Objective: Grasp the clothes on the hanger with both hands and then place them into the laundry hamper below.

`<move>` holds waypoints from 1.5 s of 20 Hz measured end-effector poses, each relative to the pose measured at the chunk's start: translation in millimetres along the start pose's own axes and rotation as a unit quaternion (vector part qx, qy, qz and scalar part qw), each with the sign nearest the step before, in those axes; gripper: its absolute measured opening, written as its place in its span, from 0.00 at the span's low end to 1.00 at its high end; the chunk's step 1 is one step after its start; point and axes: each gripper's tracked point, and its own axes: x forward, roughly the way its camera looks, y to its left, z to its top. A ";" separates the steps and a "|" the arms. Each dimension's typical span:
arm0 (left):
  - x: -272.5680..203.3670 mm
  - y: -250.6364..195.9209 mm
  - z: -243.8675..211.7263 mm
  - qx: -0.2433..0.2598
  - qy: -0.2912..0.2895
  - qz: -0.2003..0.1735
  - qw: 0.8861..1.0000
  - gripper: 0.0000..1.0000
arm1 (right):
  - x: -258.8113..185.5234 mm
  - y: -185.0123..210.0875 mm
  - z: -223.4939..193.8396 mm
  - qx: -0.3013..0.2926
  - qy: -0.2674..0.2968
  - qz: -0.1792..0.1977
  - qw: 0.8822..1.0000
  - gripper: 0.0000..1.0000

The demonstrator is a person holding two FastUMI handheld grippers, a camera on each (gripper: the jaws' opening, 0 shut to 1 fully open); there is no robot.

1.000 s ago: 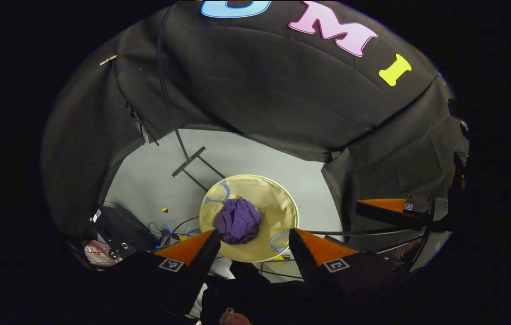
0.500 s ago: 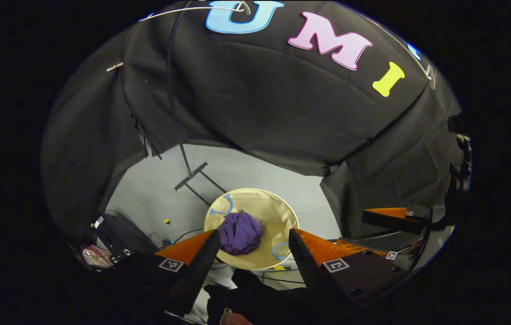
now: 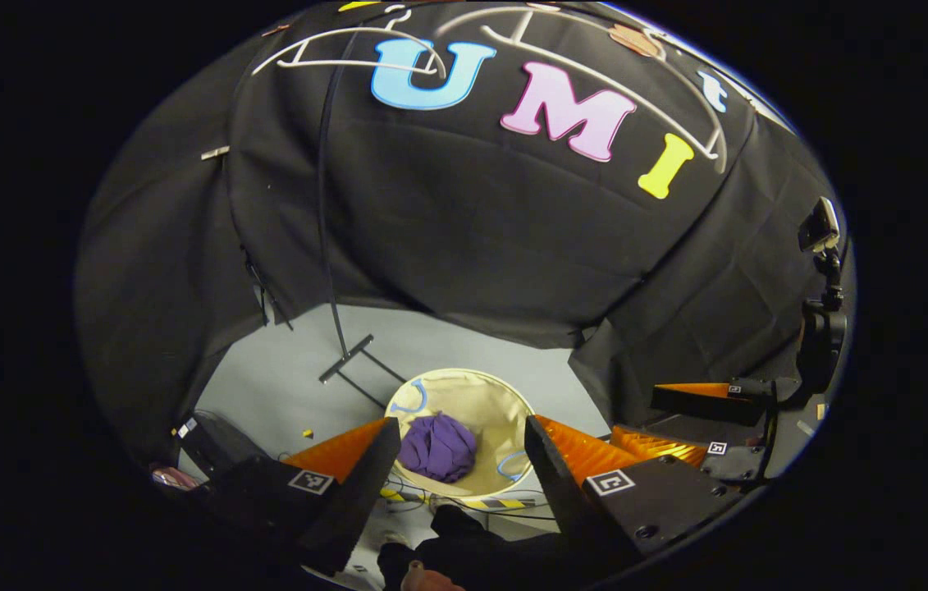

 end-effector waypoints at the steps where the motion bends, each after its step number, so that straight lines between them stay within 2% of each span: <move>1: -5.4 3.9 0.9 0.008 -0.011 -0.003 1.000 0.96 | -7.0 8.4 1.8 0.001 -0.010 -0.006 1.000 0.99; 8: -80.8 31.5 6.5 0.045 -0.092 -0.036 0.994 0.96 | -67.8 65.2 2.6 0.032 -0.087 -0.037 0.995 0.99; 11: -123.9 37.3 12.7 0.069 -0.143 -0.052 0.986 0.96 | -100.0 90.0 17.5 0.039 -0.145 -0.047 0.988 0.99; 17: -208.6 18.2 42.9 0.107 -0.276 -0.094 0.951 0.95 | -177.4 114.7 56.4 0.052 -0.284 -0.055 0.956 0.99; 20: -250.6 5.5 57.1 0.113 -0.331 -0.132 0.927 0.95 | -222.7 111.6 78.7 0.047 -0.351 -0.071 0.933 0.99; 23: -278.2 5.3 68.2 0.116 -0.373 -0.128 0.912 0.95 | -260.3 108.3 93.6 0.037 -0.409 -0.089 0.908 0.98; 24: -286.3 4.0 70.6 0.120 -0.387 -0.124 0.906 0.92 | -266.5 107.9 97.1 0.038 -0.422 -0.096 0.901 0.98; 25: -294.2 1.5 72.8 0.123 -0.401 -0.120 0.900 0.95 | -275.0 105.9 97.6 0.037 -0.433 -0.101 0.895 1.00; 26: -299.6 -2.5 73.0 0.126 -0.411 -0.117 0.895 0.92 | -281.8 103.5 97.9 0.037 -0.440 -0.106 0.891 1.00; 29: -321.9 -15.8 75.6 0.137 -0.444 -0.111 0.879 0.95 | -301.7 99.0 98.4 0.030 -0.461 -0.105 0.881 0.92; 30: -325.7 -18.3 76.5 0.138 -0.452 -0.107 0.875 0.95 | -308.6 96.3 100.8 0.027 -0.468 -0.103 0.877 1.00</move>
